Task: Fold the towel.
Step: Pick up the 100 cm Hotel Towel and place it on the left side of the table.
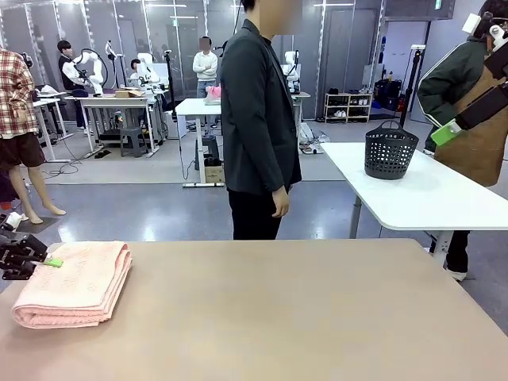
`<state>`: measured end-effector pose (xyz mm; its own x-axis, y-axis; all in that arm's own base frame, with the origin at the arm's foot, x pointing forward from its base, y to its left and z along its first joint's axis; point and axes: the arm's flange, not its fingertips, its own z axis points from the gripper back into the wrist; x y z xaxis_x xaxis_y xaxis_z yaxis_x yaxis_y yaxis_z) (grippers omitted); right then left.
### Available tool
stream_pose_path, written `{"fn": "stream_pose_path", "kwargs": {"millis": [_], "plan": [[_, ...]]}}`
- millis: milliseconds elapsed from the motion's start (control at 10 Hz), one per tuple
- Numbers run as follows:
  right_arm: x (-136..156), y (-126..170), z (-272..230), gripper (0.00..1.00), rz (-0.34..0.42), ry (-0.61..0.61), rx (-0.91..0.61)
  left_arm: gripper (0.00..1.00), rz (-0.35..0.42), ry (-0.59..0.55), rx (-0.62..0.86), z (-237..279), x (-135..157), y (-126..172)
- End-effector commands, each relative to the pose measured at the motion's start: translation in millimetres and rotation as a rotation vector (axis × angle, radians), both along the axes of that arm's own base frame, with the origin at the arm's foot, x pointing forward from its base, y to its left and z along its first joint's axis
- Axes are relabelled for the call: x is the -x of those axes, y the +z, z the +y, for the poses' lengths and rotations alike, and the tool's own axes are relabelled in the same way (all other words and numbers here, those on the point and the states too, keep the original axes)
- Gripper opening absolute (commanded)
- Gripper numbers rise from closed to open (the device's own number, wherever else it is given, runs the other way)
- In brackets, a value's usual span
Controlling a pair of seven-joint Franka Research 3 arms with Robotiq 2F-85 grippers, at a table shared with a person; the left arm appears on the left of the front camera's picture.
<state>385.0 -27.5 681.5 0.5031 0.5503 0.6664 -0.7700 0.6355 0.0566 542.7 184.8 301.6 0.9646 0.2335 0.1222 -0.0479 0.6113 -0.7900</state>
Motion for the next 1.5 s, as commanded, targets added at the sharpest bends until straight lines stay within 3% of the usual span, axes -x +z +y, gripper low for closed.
{"fn": "stream_pose_path", "kwargs": {"millis": [0,100,500,900,1000,1400], "plan": [[-0.1,1.6,0.4,1.0,0.005,0.008,0.011,0.79,-0.027,0.006,-0.05,-6.6,-3.9,4.8],[-0.1,1.6,0.4,1.0,0.005,0.008,0.011,0.99,-0.034,0.007,-0.082,-7.5,-2.9,7.2],[-0.1,1.6,0.4,1.0,0.005,0.008,0.011,0.98,-0.112,-0.023,-0.299,-11.4,16.5,48.3],[-0.1,1.6,0.4,1.0,0.005,0.008,0.011,1.0,-0.1,-0.058,-0.337,-33.1,32.7,50.1],[-0.1,1.6,0.4,1.0,0.005,0.008,0.011,1.0,-0.123,-0.054,-0.309,-17.7,21.9,63.0],[-0.1,1.6,0.4,1.0,0.005,0.008,0.011,1.0,-0.123,-0.054,-0.309,-17.7,21.9,63.0]]}}
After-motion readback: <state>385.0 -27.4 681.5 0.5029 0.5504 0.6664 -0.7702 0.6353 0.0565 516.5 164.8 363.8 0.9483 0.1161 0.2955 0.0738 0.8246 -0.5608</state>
